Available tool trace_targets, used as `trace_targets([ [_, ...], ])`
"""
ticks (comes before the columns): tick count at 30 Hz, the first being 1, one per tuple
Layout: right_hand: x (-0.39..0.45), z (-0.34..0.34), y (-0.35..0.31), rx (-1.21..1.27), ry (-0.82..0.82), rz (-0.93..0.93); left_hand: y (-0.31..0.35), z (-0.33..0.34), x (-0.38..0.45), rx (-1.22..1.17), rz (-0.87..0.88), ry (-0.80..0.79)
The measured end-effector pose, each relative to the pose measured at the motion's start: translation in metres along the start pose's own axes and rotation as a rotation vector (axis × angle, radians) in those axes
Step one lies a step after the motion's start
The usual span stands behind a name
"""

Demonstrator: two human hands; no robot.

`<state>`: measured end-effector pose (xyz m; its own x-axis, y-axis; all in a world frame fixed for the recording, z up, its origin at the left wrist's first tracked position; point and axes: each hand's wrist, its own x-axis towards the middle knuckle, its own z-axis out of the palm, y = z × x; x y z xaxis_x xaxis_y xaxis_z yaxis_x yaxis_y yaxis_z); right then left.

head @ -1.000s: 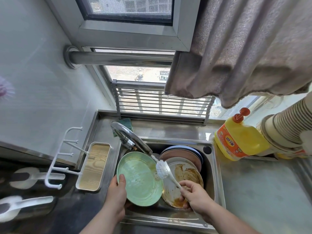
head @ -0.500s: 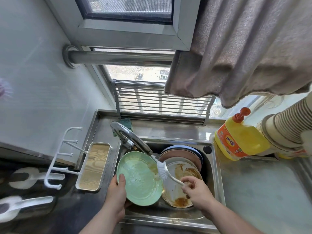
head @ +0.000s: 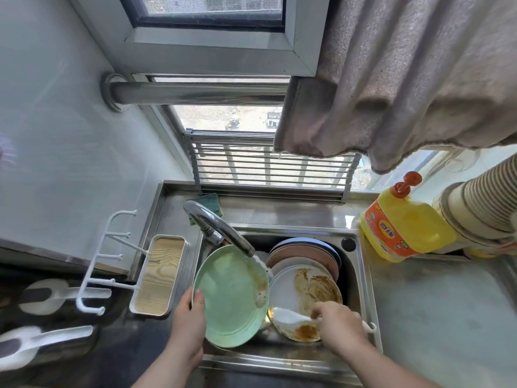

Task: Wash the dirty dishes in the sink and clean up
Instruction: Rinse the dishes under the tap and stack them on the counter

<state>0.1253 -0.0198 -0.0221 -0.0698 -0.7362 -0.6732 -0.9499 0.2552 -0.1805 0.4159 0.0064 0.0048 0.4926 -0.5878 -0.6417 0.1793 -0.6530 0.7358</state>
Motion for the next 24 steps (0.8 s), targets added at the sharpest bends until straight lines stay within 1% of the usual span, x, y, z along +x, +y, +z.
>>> trace_targets([
  [2,0.000,0.013,-0.007,-0.126,-0.012,-0.122,-0.001,-0.001,0.002,-0.006,0.014,0.009],
  [4,0.004,0.030,-0.010,-0.169,-0.009,-0.192,-0.002,0.000,0.004,-0.025,0.014,0.017],
  [8,0.005,0.050,-0.009,-0.191,-0.103,-0.211,-0.004,0.006,0.014,-0.085,0.003,0.032],
  [10,0.005,0.053,-0.005,-0.194,-0.144,-0.198,-0.004,0.014,0.019,-0.131,-0.030,0.026],
  [13,0.005,0.054,0.006,-0.202,-0.148,-0.180,-0.008,0.029,0.027,-0.226,-0.125,0.005],
  [18,0.005,0.043,0.013,-0.220,-0.107,-0.177,-0.017,0.061,0.032,-0.397,-0.357,-0.038],
  [22,0.002,0.036,0.018,-0.306,-0.157,-0.163,-0.026,0.088,0.029,-0.521,-0.536,-0.080],
  [24,0.000,0.038,0.020,-0.336,-0.182,-0.163,-0.028,0.097,0.026,-0.548,-0.598,-0.105],
])
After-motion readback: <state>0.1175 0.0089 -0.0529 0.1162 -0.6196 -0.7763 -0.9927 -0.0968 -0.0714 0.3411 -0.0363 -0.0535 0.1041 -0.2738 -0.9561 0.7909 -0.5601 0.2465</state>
